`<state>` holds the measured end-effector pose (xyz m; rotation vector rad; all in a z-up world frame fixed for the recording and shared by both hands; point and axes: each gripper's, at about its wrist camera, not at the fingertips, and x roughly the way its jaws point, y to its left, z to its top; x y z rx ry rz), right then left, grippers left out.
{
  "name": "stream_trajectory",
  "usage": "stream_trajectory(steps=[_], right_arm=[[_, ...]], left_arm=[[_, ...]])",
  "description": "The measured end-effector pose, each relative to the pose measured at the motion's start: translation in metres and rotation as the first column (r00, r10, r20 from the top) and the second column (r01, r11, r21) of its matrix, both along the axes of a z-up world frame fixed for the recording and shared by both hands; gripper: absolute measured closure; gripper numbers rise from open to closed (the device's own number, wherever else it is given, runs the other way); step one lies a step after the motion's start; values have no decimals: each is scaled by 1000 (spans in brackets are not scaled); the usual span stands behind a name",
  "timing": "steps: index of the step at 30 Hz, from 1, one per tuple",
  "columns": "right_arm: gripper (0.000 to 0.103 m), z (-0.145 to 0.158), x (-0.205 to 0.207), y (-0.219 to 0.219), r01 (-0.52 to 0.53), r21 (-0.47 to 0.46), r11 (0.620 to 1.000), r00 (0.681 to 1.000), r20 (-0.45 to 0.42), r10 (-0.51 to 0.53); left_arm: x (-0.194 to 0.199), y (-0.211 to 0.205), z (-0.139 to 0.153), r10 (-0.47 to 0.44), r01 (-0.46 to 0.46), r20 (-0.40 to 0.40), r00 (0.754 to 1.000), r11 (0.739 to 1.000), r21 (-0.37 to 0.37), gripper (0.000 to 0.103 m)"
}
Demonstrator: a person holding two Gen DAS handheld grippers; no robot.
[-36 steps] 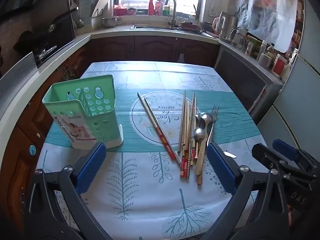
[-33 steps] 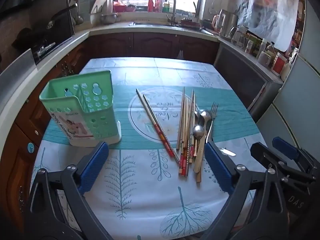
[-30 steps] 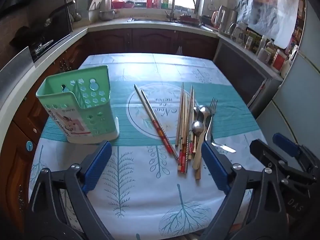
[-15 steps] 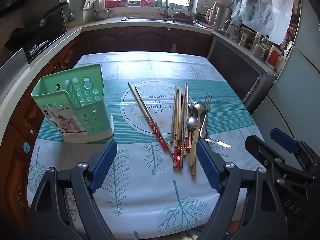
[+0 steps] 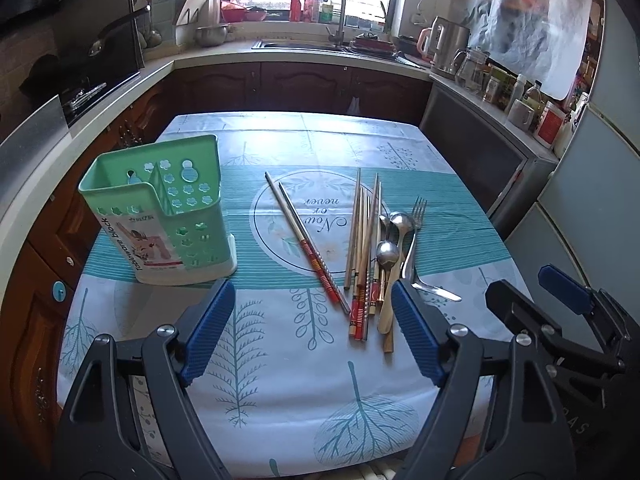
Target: Organize utensils
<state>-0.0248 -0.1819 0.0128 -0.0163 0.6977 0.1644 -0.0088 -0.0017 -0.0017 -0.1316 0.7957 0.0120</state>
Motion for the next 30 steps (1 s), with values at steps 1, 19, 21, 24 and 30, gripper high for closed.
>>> stream_trajectory(steps=[1, 19, 21, 24, 30], right_arm=[[27, 0, 0, 0, -2, -1, 1000, 1000, 1, 2], [27, 2, -15, -2, 7, 4, 1000, 1000, 20, -7], [27, 2, -18, -1, 9, 5, 1000, 1000, 23, -9], [27, 1, -21, -1, 13, 7, 1000, 1000, 20, -13], [27, 0, -22, -1, 15, 9, 1000, 1000, 17, -15]], left_arm=[[-1, -1, 0, -1, 1, -1, 1000, 1000, 3, 24], [-20, -5, 1, 8, -8, 5, 1000, 999, 44, 24], [-20, -5, 0, 7, -7, -1, 1000, 999, 45, 24], [-21, -5, -1, 7, -7, -7, 1000, 999, 46, 24], [-17, -7, -6, -4, 6, -36, 999, 998, 59, 23]])
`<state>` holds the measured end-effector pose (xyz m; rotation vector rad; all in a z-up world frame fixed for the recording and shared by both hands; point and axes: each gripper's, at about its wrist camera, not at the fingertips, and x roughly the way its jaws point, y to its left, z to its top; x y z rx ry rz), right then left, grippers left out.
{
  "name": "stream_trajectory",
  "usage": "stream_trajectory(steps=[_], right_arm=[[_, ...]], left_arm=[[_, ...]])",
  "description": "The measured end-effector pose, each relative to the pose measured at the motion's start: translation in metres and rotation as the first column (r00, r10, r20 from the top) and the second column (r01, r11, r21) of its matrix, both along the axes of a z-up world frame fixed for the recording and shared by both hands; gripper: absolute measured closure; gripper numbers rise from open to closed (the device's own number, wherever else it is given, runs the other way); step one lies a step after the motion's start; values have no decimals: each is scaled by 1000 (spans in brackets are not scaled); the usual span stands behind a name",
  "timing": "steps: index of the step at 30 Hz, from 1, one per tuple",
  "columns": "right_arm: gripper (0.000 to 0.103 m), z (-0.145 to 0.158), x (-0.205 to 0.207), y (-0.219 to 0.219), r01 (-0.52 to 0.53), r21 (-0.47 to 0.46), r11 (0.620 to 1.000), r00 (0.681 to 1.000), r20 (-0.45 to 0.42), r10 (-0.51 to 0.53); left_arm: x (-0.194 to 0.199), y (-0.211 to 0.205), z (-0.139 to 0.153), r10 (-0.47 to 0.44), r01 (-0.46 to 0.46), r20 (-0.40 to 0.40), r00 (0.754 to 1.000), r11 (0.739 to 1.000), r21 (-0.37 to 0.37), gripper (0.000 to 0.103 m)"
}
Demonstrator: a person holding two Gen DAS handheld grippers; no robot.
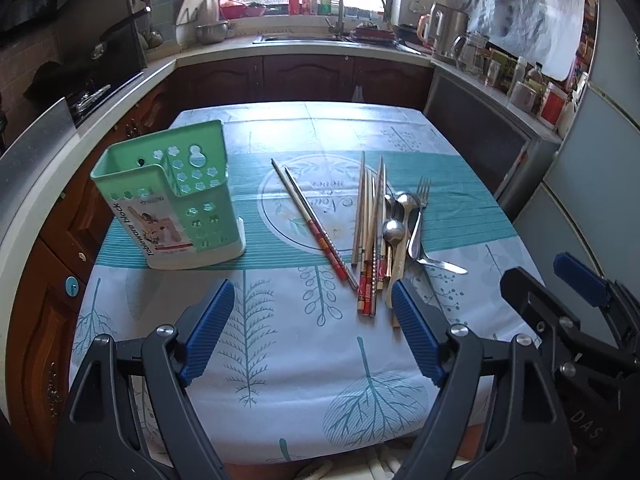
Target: Organize utensils
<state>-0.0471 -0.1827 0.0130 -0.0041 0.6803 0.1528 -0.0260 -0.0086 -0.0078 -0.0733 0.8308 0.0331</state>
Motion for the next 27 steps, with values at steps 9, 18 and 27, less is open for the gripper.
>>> stream_trajectory(steps=[9, 18, 27], right_arm=[[27, 0, 5, 0, -9, 5, 1000, 1000, 7, 9], [27, 0, 23, -2, -6, -2, 1000, 1000, 23, 6], [27, 2, 62, -3, -71, 2, 997, 997, -26, 71]], left_arm=[[13, 1, 0, -7, 7, 8, 1000, 1000, 1, 23], [47, -7, -2, -8, 8, -5, 1000, 999, 33, 23], [105, 5, -10, -8, 2, -97, 995, 998, -58, 23]])
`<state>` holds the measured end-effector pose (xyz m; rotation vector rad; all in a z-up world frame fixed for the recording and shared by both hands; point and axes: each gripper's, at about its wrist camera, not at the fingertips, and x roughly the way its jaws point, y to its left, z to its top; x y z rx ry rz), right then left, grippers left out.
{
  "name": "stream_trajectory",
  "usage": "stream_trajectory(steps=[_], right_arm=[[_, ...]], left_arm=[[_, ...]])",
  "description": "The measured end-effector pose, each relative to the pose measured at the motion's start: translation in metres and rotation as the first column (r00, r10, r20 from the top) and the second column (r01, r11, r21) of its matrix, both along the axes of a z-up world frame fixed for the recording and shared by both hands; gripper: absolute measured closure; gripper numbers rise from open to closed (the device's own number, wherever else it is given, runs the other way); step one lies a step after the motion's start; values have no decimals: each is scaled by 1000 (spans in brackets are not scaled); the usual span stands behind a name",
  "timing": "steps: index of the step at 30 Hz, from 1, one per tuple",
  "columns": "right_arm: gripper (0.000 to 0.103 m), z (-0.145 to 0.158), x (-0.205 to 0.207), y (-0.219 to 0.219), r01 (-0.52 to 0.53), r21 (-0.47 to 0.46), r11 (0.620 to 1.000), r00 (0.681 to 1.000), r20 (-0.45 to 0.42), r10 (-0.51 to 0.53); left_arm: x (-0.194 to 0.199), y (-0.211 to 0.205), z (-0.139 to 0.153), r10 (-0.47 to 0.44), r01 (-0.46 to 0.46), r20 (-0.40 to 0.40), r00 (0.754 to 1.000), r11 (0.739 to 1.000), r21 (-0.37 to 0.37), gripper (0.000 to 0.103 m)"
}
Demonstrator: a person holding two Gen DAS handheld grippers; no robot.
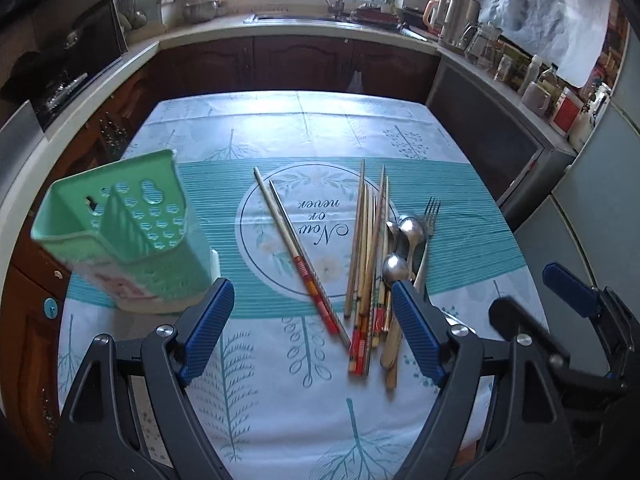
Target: Organize utensils
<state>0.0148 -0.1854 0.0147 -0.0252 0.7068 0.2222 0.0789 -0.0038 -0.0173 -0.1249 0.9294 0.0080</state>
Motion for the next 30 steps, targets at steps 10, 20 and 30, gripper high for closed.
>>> stream_trajectory(steps=[10, 20, 30], right_arm=[[38, -7, 66, 3, -72, -18, 997, 987, -142, 69], [66, -61, 164, 0, -55, 22, 998, 914, -401, 60], [75, -88, 225, 7, 47, 124, 991, 827, -562, 31]], left_arm=[[88, 9, -19, 25, -23, -151, 988, 1000, 12, 52], [152, 17, -66, 66, -61, -316, 946, 998, 27, 65], [174, 9, -79, 46, -42, -329, 943, 999, 18, 77]])
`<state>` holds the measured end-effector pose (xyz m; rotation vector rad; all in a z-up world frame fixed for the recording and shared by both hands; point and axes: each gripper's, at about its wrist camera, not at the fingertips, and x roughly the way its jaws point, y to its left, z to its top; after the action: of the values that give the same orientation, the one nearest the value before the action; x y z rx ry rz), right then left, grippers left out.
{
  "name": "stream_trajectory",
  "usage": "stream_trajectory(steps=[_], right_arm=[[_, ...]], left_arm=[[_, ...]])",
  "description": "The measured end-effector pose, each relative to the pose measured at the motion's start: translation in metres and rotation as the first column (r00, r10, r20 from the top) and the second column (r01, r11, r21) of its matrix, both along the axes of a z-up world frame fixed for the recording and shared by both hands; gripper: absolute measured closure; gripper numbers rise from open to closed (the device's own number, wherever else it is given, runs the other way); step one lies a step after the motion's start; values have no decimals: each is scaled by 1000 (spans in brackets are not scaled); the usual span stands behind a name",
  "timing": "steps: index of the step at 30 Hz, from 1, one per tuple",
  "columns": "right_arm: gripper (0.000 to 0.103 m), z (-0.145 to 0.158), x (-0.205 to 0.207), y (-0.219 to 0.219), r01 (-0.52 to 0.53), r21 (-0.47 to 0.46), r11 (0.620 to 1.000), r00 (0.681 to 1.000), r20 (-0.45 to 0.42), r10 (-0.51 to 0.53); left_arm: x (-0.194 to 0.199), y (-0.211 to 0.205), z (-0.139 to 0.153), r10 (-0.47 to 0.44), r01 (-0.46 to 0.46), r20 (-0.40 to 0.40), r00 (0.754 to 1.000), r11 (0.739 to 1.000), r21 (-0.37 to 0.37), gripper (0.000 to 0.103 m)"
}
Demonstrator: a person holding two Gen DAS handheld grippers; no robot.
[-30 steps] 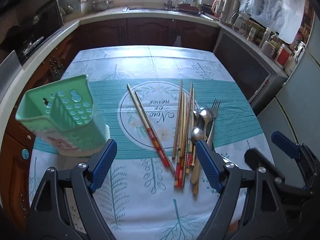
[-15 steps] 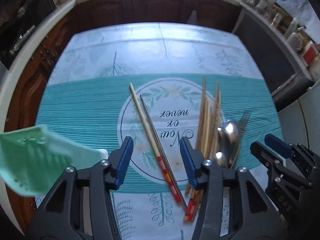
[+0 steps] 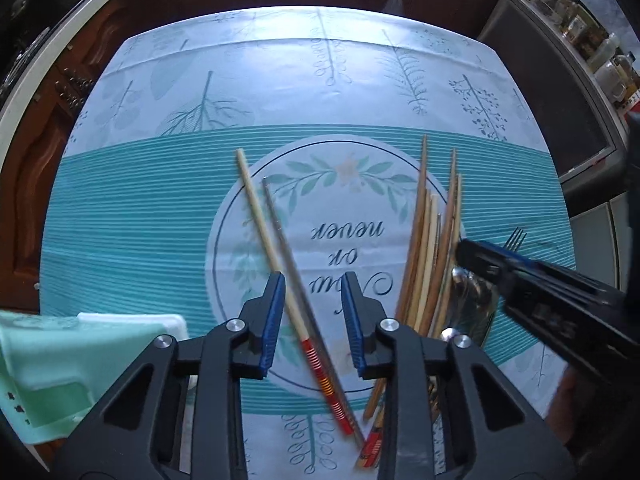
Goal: Organize utensils
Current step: 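Grasp a bundle of chopsticks with the right tool while the left tool grasps one brown chopstick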
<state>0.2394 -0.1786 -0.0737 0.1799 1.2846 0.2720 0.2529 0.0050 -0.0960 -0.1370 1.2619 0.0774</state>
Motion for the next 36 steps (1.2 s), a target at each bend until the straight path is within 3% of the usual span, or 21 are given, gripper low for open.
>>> stream_trajectory(steps=[3, 9, 14, 22, 25, 36], right_arm=[[88, -16, 13, 8, 3, 6, 1000, 999, -46, -3], [95, -28, 33, 14, 37, -19, 999, 996, -75, -38], [96, -31, 38, 19, 27, -29, 999, 996, -86, -29], [97, -33, 30, 1, 27, 21, 999, 995, -101, -25], [103, -32, 29, -3, 27, 37, 999, 994, -104, -23], [103, -28, 26, -20, 45, 130, 990, 991, -129, -28]], left_arm=[[4, -4, 1, -10, 10, -3, 1000, 1000, -3, 77], [13, -6, 4, -29, 29, 10, 1000, 999, -24, 77], [20, -19, -5, -75, 75, -11, 997, 996, -47, 77], [25, -44, -15, -131, 129, -29, 991, 990, -55, 80], [23, -52, -17, -142, 140, -35, 989, 989, -53, 80], [24, -72, -31, -182, 180, -73, 981, 983, -30, 83]])
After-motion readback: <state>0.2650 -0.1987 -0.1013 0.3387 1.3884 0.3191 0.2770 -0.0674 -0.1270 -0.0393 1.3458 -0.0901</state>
